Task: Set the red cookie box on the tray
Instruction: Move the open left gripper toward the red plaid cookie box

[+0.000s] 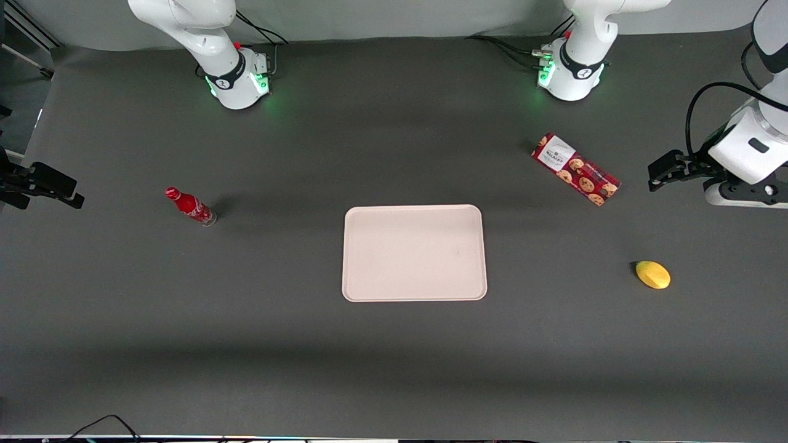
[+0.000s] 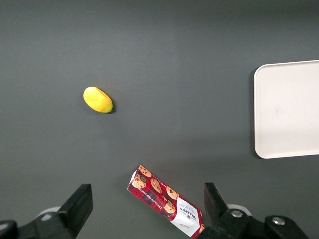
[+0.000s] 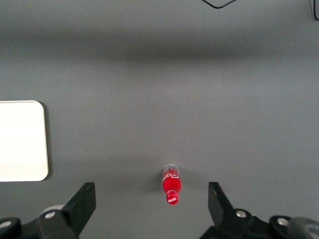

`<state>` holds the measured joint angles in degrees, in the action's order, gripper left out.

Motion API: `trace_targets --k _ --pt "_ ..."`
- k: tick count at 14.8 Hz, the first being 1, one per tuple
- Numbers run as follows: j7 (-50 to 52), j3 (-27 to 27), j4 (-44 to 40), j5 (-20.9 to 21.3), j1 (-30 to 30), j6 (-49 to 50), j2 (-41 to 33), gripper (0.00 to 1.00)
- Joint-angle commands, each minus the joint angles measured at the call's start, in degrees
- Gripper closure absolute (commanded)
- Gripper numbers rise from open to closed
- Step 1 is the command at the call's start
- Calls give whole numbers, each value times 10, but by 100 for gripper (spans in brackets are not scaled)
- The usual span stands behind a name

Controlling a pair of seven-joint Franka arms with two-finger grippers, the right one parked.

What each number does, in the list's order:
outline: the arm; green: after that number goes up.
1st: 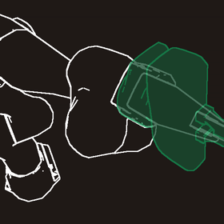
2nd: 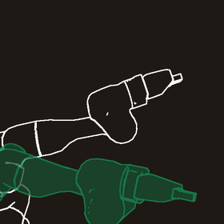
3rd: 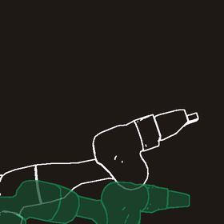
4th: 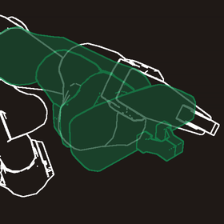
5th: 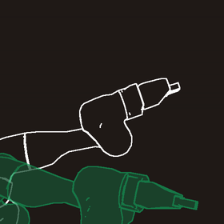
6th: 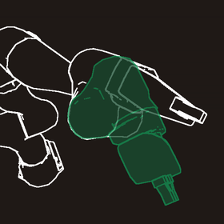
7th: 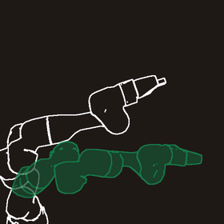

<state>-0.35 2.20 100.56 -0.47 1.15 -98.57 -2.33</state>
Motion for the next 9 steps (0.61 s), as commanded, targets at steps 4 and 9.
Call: trace_targets --k 4,9 --pt "105 2 -16 -21 4 53 5 0" --pt "284 -1 12 -50 1 88 2 0"
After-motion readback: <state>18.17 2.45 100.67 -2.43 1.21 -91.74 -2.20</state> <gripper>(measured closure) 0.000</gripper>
